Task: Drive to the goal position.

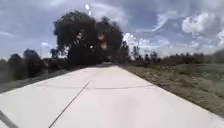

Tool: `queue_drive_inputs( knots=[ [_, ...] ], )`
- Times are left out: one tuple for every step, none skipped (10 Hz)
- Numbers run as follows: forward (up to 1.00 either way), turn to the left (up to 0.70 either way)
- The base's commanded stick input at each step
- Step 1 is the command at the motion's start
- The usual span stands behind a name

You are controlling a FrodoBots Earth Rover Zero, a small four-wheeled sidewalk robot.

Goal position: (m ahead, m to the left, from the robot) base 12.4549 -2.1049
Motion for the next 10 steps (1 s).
queue_drive_inputs(
  knots=[
    [0.85, 0.00],
    [0.85, 0.00],
    [0.85, 0.00],
    [0.85, 0.00],
    [0.85, 0.00],
    [0.85, 0.00],
    [0.85, 0.00],
    [0.85, 0.00],
    [0.85, 0.00],
    [0.85, 0.00]
  ],
)
